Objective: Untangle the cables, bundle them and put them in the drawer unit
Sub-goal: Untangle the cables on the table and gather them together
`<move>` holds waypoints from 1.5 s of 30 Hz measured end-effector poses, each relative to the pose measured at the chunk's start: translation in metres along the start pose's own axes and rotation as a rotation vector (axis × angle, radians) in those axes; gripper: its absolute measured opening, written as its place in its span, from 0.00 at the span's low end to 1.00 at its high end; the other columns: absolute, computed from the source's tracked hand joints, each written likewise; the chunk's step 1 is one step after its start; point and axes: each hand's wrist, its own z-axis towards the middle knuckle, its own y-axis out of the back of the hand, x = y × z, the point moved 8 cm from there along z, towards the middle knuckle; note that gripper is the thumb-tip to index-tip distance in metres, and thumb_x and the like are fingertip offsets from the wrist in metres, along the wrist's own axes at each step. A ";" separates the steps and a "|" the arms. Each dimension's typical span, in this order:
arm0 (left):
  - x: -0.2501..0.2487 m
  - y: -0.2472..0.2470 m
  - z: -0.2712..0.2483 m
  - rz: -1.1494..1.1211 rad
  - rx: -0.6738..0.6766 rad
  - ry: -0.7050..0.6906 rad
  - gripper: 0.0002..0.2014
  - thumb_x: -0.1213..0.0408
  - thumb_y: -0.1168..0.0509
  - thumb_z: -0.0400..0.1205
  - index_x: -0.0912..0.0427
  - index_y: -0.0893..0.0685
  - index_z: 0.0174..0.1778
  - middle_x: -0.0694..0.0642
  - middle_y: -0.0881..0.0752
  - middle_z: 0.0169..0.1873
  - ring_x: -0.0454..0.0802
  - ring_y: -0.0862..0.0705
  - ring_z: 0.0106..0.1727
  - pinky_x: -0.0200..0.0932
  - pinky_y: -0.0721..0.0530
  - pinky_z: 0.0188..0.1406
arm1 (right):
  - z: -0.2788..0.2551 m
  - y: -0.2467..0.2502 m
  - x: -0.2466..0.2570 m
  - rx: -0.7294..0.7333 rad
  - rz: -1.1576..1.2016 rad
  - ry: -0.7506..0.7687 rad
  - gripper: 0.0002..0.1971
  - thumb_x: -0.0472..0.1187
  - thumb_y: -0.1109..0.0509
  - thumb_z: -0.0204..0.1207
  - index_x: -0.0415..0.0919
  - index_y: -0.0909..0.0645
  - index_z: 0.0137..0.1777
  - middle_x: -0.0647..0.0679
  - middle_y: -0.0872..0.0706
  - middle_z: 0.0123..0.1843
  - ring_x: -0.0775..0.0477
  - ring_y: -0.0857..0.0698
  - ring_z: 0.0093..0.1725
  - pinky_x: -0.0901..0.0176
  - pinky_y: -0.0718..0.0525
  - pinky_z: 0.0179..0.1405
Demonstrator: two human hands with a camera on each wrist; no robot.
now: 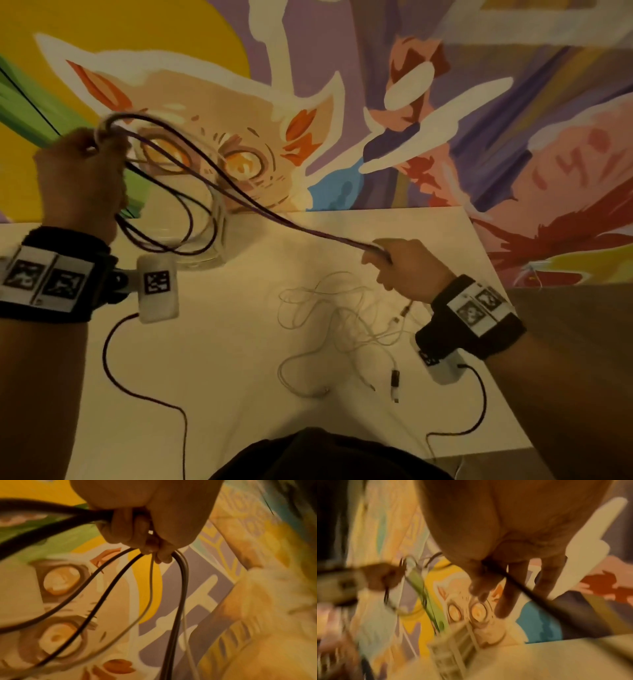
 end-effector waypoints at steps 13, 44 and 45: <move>0.092 -0.062 -0.108 0.701 1.015 0.047 0.12 0.51 0.28 0.75 0.46 0.17 0.26 0.49 0.23 0.19 0.47 0.25 0.27 0.45 0.32 0.30 | -0.120 0.012 -0.094 0.129 -0.254 -0.025 0.16 0.60 0.49 0.83 0.59 0.22 0.51 0.53 0.21 0.25 0.54 0.21 0.23 0.63 0.22 0.23; 0.113 -0.128 -0.162 -0.722 0.466 0.830 0.09 0.78 0.48 0.86 0.63 0.24 0.50 0.60 0.21 0.34 0.53 0.17 0.32 0.45 0.12 0.35 | -0.075 -0.298 -0.050 0.636 -0.608 0.392 0.18 0.31 0.39 0.79 0.40 0.28 0.68 0.36 0.20 0.63 0.32 0.20 0.60 0.40 0.21 0.56; 0.114 -0.128 -0.161 -0.723 0.462 0.829 0.09 0.77 0.47 0.86 0.62 0.23 0.52 0.59 0.20 0.33 0.53 0.16 0.31 0.47 0.12 0.36 | -0.075 -0.298 -0.052 0.630 -0.585 0.370 0.18 0.32 0.38 0.78 0.41 0.27 0.68 0.36 0.20 0.62 0.32 0.19 0.59 0.41 0.20 0.56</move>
